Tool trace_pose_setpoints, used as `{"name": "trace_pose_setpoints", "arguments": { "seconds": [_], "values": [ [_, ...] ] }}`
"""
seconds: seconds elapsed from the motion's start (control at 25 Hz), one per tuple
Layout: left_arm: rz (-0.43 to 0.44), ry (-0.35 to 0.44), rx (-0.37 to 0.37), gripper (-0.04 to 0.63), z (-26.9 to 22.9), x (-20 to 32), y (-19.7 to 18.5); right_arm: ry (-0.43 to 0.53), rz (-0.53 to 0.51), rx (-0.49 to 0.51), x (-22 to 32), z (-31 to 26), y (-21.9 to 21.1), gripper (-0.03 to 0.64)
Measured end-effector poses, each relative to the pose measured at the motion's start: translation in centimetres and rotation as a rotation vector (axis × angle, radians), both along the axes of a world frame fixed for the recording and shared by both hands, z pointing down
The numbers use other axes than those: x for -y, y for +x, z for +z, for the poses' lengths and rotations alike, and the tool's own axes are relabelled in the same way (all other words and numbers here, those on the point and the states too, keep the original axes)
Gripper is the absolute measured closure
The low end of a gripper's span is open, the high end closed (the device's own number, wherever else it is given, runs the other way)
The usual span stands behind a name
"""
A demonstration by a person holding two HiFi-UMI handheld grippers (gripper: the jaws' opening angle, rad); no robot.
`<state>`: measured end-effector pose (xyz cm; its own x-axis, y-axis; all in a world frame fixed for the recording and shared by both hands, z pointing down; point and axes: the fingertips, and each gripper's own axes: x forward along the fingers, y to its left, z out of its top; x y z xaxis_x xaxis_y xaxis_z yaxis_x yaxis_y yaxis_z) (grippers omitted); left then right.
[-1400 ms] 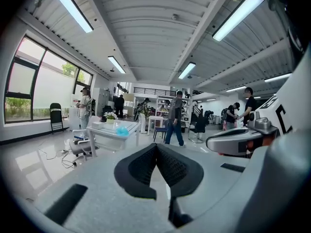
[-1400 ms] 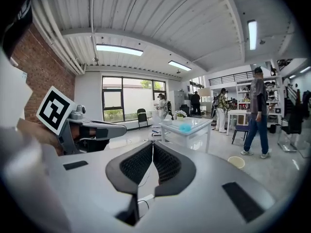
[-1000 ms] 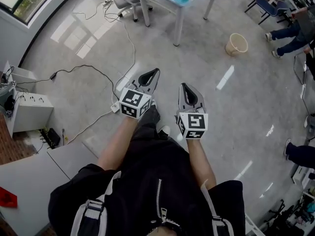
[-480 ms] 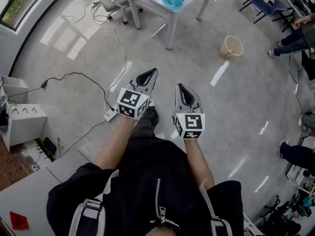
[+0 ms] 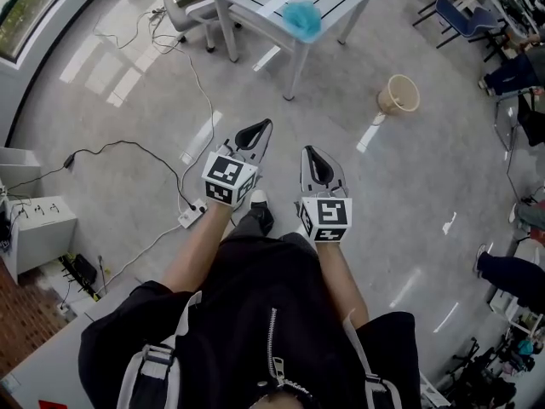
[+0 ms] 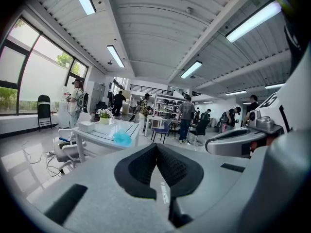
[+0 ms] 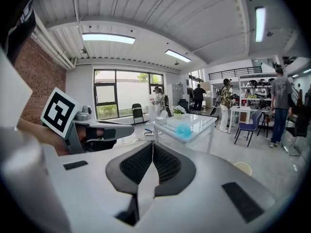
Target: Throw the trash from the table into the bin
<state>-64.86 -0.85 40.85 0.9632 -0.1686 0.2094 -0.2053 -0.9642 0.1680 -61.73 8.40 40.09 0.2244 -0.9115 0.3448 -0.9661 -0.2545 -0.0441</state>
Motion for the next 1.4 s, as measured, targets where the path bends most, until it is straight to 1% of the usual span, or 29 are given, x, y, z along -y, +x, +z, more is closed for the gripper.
{"name": "trace_pose_setpoints", "arguments": {
  "seconds": [0.08, 0.24, 0.44, 0.72, 0.92, 1.2, 1.4],
  "values": [
    [0.009, 0.0, -0.001, 0.591, 0.1, 1.4, 0.5, -0.006, 0.006, -0.007, 1.3, 0.2, 0.4, 0.606],
    [0.019, -0.011, 0.0, 0.591, 0.3, 2.9, 1.5, -0.036, -0.003, -0.058, 2.6, 0.4, 1.0, 0.606],
    [0.034, -0.03, 0.012, 0.591, 1.0, 4.0, 3.7, -0.043, 0.009, -0.053, 4.0, 0.6, 3.0, 0.606],
    [0.028, -0.044, 0.03, 0.591, 2.3, 6.1, 7.4, -0.045, -0.008, -0.023, 6.9, 1.9, 6.5, 0.606],
    [0.016, -0.036, 0.046, 0.591, 2.8, 8.8, 11.1, -0.035, -0.035, -0.008, 10.3, 2.4, 10.3, 0.606],
    [-0.044, -0.02, 0.059, 0.591, 1.9, 13.1, 17.4, -0.013, -0.1, 0.006, 15.0, 1.3, 17.1, 0.606],
    [-0.078, -0.01, 0.085, 0.591, 1.5, 15.1, 21.7, -0.009, -0.155, 0.014, 17.5, 0.8, 21.6, 0.606]
  ]
}}
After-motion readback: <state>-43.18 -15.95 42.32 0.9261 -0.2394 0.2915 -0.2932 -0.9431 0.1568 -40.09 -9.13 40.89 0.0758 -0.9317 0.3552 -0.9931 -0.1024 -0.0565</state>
